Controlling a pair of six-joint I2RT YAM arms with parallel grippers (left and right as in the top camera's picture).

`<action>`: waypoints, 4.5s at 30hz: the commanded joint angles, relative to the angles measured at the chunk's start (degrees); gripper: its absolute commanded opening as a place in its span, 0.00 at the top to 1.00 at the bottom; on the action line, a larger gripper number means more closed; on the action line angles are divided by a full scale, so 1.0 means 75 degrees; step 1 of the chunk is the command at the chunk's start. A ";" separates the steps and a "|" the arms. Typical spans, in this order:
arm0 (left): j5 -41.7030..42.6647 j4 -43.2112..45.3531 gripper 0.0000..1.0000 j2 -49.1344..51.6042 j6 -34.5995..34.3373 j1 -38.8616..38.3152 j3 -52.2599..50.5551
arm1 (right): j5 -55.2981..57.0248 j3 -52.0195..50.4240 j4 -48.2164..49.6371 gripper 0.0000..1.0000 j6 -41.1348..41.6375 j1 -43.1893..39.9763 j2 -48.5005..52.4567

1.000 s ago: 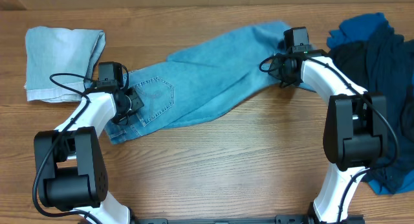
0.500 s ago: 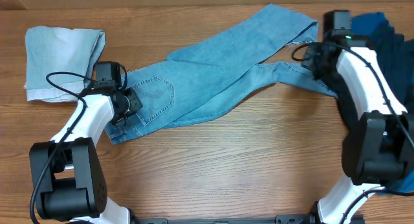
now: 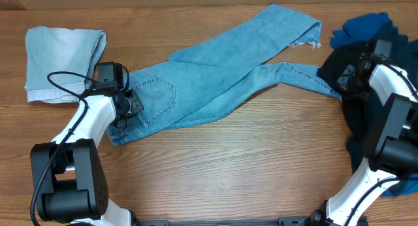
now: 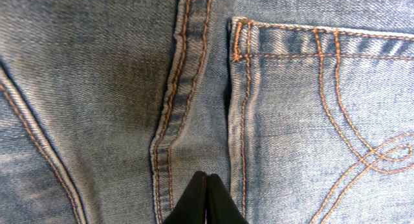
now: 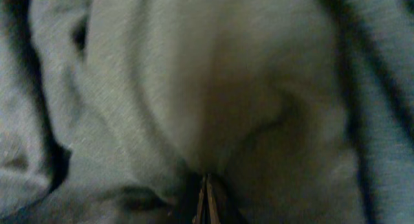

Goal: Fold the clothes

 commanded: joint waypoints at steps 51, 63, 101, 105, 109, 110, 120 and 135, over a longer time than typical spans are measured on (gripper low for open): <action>-0.0236 -0.1035 0.96 -0.1524 0.1349 -0.0050 0.0839 | 0.0839 0.2873 -0.2294 0.96 -0.3468 0.1408 -0.0262; 0.0708 -0.1507 0.96 -0.1743 0.1632 -0.0743 0.0032 | 0.1431 0.2873 -0.1719 0.96 -0.2617 0.1708 -0.1233; -0.2707 0.2468 0.96 -0.0166 0.2066 -0.0029 -0.2081 | -0.1781 0.2873 -0.6070 0.96 -0.1186 0.1757 -0.1230; -0.2425 0.2468 0.96 -0.0166 0.2057 0.0169 -0.2081 | -0.1673 0.2856 -0.6257 0.96 -0.1157 0.1740 -0.1224; -0.2387 0.2468 0.96 -0.0166 0.2025 0.0169 -0.2081 | -0.1405 0.2652 -0.6534 0.96 -0.0761 0.1734 -0.0857; -0.2381 0.2468 0.96 -0.0166 0.1970 0.0169 -0.2081 | -0.1644 0.2646 -0.6886 0.96 -0.0781 0.1734 -0.0644; -0.2043 0.2439 0.96 -0.0166 0.1915 0.0149 -0.2081 | -0.3276 0.3555 -0.7796 0.96 -0.0842 0.1737 -0.0656; -0.1851 0.2250 0.96 -0.0169 0.1920 0.0149 -0.2081 | -0.2492 0.0612 -0.6385 0.96 -0.0632 0.1428 -0.2591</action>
